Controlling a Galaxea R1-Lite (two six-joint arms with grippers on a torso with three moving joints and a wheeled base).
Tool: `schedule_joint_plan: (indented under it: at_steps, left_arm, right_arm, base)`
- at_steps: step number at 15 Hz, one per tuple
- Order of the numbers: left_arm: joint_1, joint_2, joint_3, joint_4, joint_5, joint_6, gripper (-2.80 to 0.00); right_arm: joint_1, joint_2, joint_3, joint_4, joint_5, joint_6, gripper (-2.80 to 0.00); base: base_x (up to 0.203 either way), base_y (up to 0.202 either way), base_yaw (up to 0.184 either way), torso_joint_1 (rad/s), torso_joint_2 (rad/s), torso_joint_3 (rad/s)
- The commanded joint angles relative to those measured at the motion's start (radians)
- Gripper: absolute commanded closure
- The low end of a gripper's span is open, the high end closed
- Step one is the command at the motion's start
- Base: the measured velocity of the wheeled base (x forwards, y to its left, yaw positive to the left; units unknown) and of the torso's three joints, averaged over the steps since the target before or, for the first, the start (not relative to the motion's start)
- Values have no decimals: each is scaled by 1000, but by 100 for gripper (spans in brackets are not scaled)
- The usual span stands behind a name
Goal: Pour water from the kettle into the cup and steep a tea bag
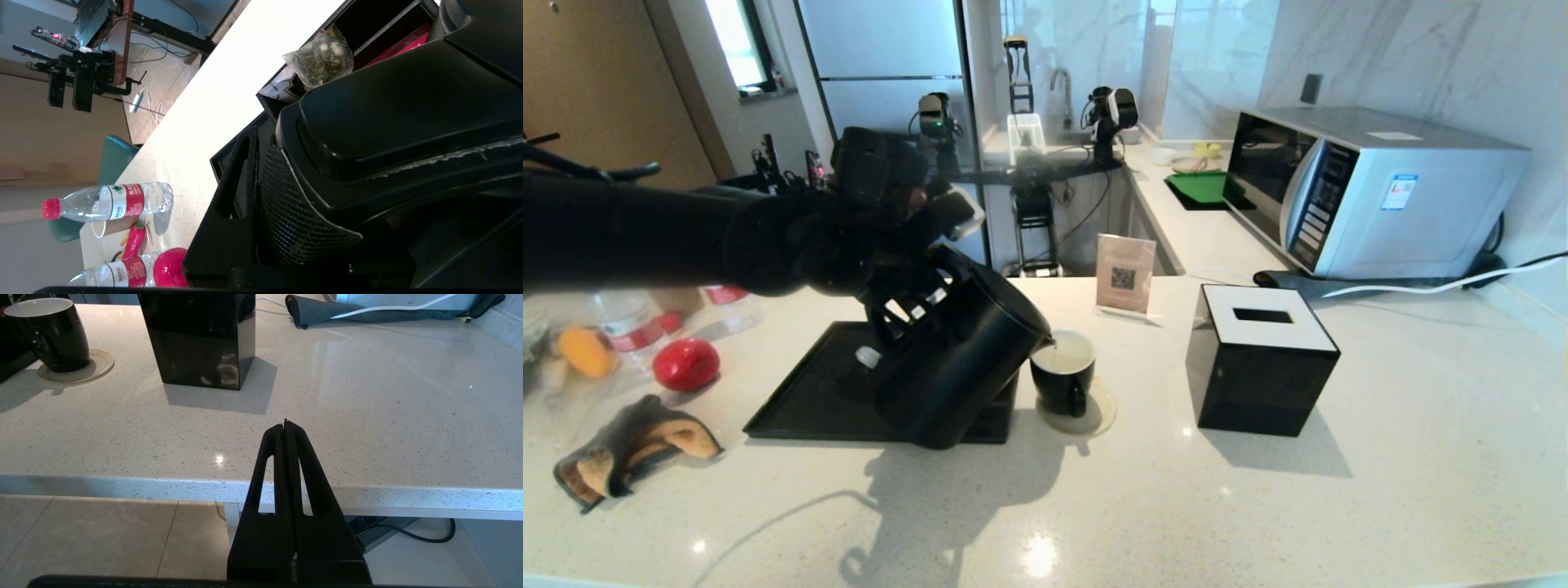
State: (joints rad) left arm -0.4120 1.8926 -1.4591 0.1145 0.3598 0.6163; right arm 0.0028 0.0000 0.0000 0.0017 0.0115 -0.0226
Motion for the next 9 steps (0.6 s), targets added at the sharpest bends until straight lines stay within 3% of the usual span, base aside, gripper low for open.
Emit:
schedule_joint_plan:
  at_steps: [1, 9]
  left_arm:
    - [1, -3, 0, 2, 2, 8, 0]
    - [1, -4, -1, 10, 2, 17, 0]
  right_arm:
    - [0, 0, 0, 0, 1, 0, 0]
    - [0, 0, 0, 0, 1, 0, 0]
  base:
    - [0, 0, 0, 0, 0, 0]
    - [0, 0, 0, 0, 0, 0]
